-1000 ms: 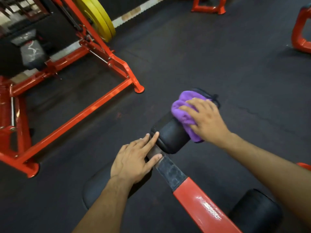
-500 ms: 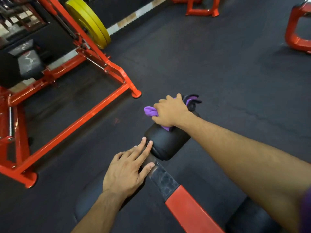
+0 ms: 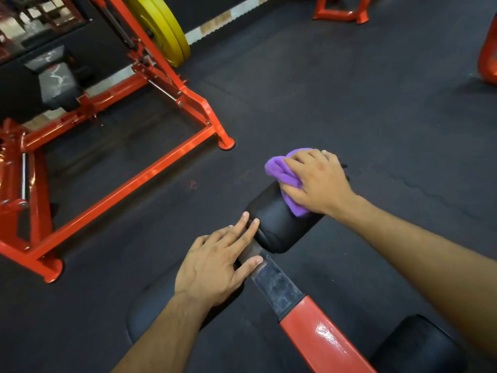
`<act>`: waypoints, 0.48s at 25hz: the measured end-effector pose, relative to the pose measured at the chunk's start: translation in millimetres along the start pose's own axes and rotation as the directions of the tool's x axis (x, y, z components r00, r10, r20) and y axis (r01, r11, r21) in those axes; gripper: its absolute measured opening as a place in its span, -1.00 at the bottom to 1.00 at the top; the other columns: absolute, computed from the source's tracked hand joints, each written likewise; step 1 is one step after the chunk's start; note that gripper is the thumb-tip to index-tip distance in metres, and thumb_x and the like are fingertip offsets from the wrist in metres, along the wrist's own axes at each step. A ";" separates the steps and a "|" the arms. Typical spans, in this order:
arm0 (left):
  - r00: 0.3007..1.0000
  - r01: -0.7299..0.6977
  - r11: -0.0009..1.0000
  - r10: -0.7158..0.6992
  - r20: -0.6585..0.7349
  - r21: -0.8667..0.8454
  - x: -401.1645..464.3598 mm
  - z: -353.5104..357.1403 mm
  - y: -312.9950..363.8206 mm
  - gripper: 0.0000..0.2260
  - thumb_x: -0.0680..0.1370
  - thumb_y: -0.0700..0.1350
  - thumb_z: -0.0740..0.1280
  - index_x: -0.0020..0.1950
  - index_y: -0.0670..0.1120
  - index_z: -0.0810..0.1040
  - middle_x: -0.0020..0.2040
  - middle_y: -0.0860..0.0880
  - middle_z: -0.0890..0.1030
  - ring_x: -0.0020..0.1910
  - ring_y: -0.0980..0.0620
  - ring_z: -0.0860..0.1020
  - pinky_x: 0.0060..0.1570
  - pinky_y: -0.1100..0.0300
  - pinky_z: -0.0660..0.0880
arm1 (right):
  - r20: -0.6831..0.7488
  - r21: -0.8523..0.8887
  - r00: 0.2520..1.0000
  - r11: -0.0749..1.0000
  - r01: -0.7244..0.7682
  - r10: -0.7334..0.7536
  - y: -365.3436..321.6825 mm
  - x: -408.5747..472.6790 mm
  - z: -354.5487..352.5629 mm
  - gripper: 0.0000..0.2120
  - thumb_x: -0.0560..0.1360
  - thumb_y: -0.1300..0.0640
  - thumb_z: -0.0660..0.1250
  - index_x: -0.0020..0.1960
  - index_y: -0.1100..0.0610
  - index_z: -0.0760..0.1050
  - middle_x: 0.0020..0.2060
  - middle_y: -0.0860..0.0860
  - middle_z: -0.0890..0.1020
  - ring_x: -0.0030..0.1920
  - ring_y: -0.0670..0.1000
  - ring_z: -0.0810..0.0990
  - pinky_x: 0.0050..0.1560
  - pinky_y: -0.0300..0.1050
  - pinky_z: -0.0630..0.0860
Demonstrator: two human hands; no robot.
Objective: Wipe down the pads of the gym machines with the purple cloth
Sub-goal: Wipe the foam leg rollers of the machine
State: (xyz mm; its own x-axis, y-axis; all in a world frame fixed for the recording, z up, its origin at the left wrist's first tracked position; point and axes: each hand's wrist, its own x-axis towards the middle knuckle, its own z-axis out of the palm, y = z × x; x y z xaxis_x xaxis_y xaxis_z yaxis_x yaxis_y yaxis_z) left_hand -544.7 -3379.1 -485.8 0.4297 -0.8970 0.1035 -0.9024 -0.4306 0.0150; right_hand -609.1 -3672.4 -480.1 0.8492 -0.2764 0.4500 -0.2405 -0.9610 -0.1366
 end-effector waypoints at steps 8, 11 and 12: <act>1.000 -0.005 1.000 0.006 0.014 -0.027 -0.3 -3.7 0.3 -0.38 0.61 0.47 -0.19 0.65 0.35 -0.10 0.65 0.33 -0.06 0.54 0.17 0.31 0.37 0.13 0.36 | -0.057 0.078 0.922 0.919 0.387 -0.384 -5.9 -108.9 13.6 -0.52 0.50 0.05 0.28 0.41 0.05 0.52 0.42 0.21 0.47 0.43 0.30 0.41 0.42 0.46 0.23; 1.000 -0.012 1.000 0.012 -0.018 -0.020 -1.5 -1.4 0.4 -0.38 0.61 0.47 -0.21 0.65 0.33 -0.11 0.65 0.32 -0.07 0.55 0.17 0.31 0.39 0.12 0.35 | -0.072 0.403 0.979 0.903 -0.147 0.191 17.1 -113.8 18.2 -0.60 0.59 0.05 0.19 0.41 0.07 0.39 0.41 0.14 0.35 0.41 0.20 0.36 0.39 0.26 0.35; 1.000 -0.012 1.000 0.011 -0.020 -0.019 -1.5 -1.0 0.7 -0.38 0.62 0.47 -0.20 0.66 0.32 -0.10 0.66 0.31 -0.05 0.54 0.17 0.32 0.38 0.11 0.36 | -0.010 0.573 0.860 0.707 -0.413 0.510 12.6 -105.0 18.3 -0.62 0.64 0.02 0.15 0.44 0.04 0.34 0.40 0.08 0.35 0.39 0.14 0.38 0.40 0.16 0.36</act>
State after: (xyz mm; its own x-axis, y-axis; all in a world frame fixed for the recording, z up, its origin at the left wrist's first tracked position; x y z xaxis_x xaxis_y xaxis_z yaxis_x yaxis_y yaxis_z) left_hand -546.1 -3377.9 -485.0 0.4186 -0.8998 0.1231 -0.9079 -0.4179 0.0327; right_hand -692.7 -3655.4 -545.2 0.6029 -0.7283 0.3257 -0.2515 -0.5609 -0.7888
